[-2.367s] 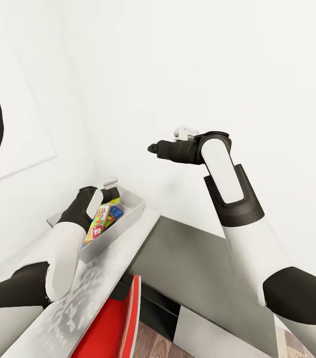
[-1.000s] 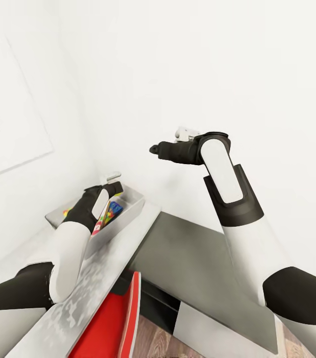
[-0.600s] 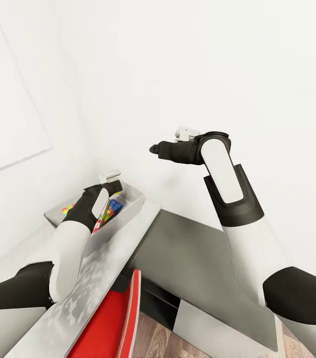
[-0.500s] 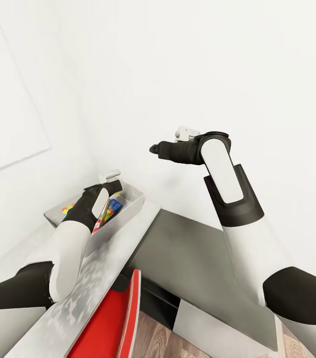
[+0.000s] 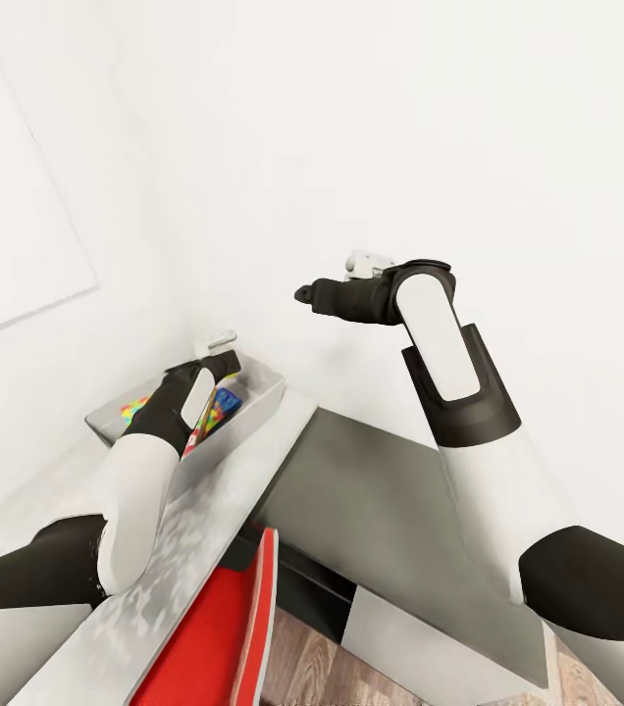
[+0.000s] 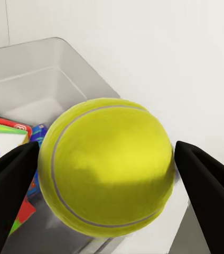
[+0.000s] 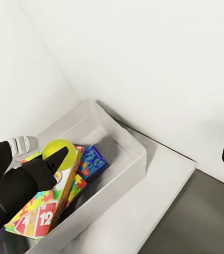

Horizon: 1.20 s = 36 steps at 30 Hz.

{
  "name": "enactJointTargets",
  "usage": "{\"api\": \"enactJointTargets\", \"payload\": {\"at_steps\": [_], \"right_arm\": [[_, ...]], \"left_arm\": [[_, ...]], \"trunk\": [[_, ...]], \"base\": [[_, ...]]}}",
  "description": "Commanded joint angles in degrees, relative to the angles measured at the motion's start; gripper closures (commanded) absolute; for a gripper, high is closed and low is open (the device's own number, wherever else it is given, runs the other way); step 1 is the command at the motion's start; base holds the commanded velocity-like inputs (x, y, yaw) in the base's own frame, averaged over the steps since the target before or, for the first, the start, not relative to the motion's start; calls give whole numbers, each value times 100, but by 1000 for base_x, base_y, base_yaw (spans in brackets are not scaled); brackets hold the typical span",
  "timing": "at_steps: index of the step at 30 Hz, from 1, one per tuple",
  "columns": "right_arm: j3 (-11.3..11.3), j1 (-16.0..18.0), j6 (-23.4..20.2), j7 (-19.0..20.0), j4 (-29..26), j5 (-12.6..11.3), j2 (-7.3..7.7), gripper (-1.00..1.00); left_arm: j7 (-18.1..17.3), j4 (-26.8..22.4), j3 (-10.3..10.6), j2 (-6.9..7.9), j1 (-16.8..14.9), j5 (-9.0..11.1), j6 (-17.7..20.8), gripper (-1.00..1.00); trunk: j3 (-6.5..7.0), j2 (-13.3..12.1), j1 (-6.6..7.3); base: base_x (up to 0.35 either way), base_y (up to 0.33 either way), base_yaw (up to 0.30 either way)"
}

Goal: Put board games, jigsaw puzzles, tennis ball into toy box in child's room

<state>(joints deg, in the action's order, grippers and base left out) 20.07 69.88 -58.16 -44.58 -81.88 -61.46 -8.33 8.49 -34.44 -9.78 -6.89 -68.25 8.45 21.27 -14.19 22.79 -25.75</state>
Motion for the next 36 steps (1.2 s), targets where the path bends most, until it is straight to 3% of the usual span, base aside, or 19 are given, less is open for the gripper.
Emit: {"api": "enactJointTargets", "payload": {"at_steps": [1, 22, 29, 36], "right_arm": [[4, 8, -13, -60, -3, -51, -1, -100], [6, 8, -11, -60, 5, -57, 0, -100], [5, -1, -11, -60, -2, -61, 6, -100], [6, -1, -11, -60, -3, -61, 7, -100]], "left_arm": [[27, -13, -15, -5, -4, 60, -19, 100], [37, -18, -2, -17, -4, 52, -229, 100], [45, -26, 165, -63, -4, 43, -374, 100], [48, -32, 192, -67, -4, 42, -386, 100]], "trunk": [[-21, 12, -3], [-214, 12, -3], [-265, 12, -3], [-270, 12, -3]], "base": [[0, 0, 0], [0, 0, 0], [0, 0, 0], [0, 0, 0]]}}
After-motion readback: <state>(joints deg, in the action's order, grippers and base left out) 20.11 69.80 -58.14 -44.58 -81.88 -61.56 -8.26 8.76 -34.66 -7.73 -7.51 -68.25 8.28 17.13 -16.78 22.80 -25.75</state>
